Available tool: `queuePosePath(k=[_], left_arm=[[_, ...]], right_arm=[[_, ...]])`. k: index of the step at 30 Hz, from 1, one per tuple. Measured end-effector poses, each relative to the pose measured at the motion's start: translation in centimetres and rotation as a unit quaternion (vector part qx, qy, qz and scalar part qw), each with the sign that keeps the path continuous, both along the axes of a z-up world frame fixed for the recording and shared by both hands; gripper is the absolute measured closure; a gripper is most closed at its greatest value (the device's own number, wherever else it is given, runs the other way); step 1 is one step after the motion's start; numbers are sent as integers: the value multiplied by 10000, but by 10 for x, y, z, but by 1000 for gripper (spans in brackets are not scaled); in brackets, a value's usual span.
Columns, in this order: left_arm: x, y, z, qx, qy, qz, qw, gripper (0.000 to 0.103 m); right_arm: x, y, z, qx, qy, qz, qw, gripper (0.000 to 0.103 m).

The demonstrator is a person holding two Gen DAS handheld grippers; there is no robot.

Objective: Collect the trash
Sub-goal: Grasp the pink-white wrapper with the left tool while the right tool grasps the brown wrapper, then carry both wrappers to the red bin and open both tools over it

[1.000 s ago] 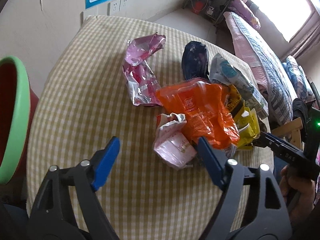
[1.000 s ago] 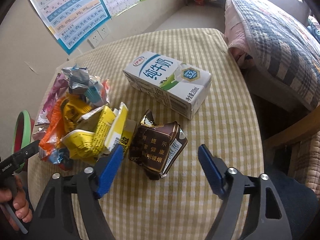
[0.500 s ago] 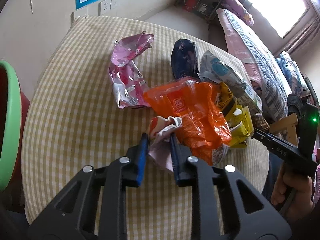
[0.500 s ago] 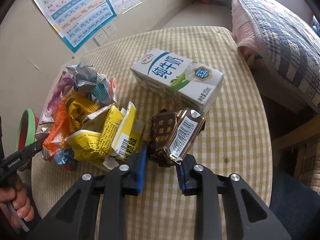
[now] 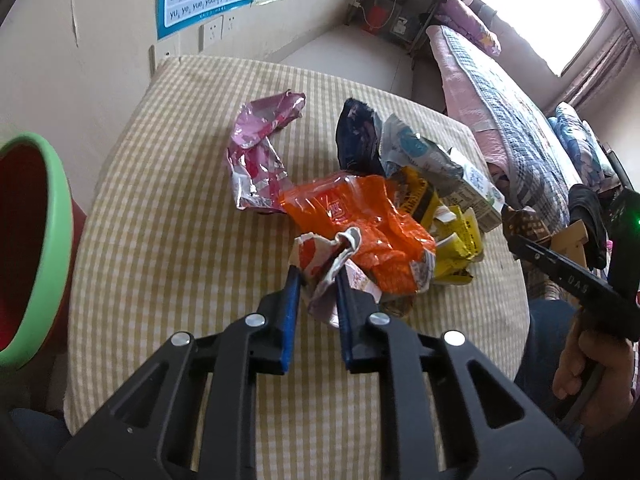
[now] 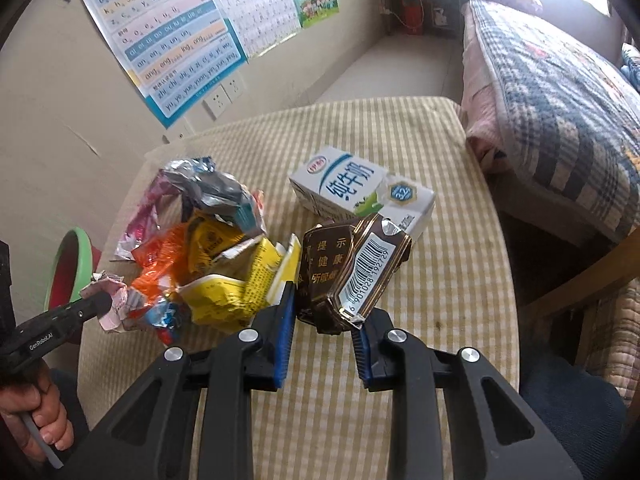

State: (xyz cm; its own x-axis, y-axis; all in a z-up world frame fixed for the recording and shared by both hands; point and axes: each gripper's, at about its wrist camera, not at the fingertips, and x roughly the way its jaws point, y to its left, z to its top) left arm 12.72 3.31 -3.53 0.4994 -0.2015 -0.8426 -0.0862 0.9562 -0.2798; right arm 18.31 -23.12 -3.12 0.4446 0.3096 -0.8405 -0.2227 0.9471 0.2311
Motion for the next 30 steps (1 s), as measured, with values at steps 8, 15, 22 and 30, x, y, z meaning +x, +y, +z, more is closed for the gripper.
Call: queuePosePath(k=[8, 15, 22, 30], left_arm=[[-20, 3, 22, 80, -213, 109, 9997, 86], [-37, 5, 35, 106, -352, 152, 9992, 86], [-50, 10, 42, 113, -445, 217, 9987, 86], [-64, 22, 50, 107, -557, 367, 9977, 86]], right_arm=[[-19, 2, 20, 5, -214, 73, 9997, 78], [-36, 9, 35, -75, -419, 220, 9989, 78], [-46, 22, 49, -58, -567, 366, 9977, 78], [-55, 50, 62, -54, -728, 683, 9950, 78]])
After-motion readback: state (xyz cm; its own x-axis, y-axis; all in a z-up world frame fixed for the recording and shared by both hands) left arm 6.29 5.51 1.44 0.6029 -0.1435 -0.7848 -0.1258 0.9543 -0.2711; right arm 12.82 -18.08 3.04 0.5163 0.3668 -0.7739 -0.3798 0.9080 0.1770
